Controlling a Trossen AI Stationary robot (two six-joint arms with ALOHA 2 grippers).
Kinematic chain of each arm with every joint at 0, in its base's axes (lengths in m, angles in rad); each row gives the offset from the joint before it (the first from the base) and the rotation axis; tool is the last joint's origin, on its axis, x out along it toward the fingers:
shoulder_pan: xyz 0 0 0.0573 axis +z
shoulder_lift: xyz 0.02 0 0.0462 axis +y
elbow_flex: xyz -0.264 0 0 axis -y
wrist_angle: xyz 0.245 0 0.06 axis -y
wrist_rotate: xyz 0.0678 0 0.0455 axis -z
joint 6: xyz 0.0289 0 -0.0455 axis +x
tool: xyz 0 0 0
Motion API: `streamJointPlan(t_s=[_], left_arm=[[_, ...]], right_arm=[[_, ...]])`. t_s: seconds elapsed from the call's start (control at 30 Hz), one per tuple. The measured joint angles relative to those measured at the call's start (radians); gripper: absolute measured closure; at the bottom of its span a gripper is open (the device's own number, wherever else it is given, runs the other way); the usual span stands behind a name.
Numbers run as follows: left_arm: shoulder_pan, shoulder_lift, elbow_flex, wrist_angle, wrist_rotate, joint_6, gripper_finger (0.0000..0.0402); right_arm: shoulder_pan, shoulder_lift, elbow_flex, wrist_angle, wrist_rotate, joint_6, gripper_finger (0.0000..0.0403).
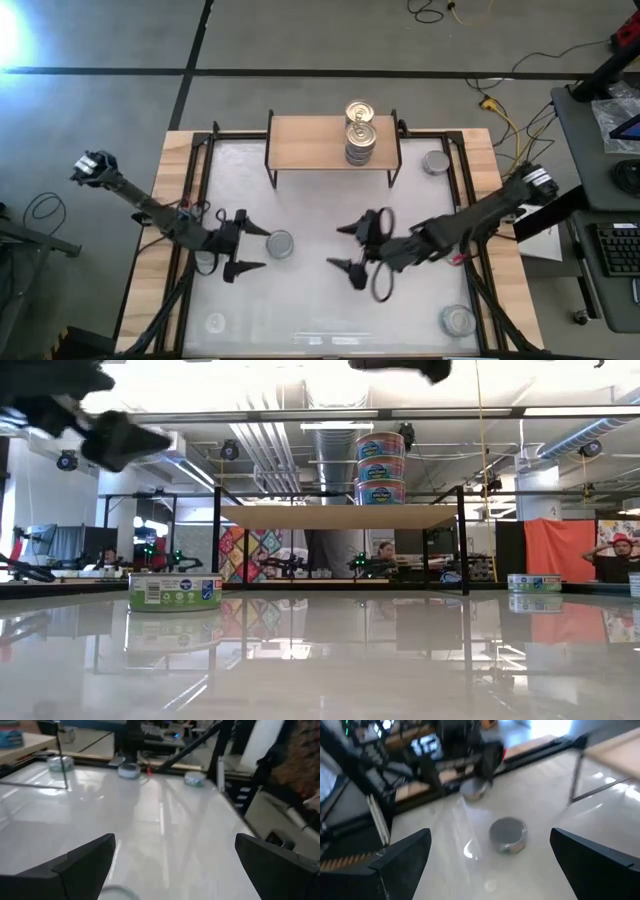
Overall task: Stack canned seafood by type on shelf
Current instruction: Put the green tuna can on the shelf
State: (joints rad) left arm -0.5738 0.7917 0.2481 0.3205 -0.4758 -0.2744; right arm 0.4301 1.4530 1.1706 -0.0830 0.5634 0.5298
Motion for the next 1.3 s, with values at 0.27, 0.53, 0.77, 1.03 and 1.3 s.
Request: streamJointPlan(t_s=[0.27,0.53,0.77,1.03,1.3], left_arm=[[-0.191,0.023,-0.001,-0.272,-0.300,-0.306,0.0006],[-0.209,0.109,-0.007,-0.383,-0.313,-0.395,0.0006],[-0.213,0.245,-0.011,-0.381,-0.333,-0.482,0.0006],[-0.215,0.431,-0.014,-0.322,-0.338,-0.577,0.0006],[-0.202,0.591,-0.014,-0.181,-0.339,-0.599,0.0006]], right_arm=[[-0.010,0.237,0.032,0.037,-0.049,-0.005,0.0003],[-0.100,0.378,0.087,0.010,-0.193,0.046,0.0003],[-0.120,0.423,0.114,-0.023,-0.154,-0.055,0.0003],[-0.181,0.575,0.178,0.014,0.049,-0.082,0.0003],[-0.211,0.767,0.360,-0.009,0.103,-0.086,0.0003]])
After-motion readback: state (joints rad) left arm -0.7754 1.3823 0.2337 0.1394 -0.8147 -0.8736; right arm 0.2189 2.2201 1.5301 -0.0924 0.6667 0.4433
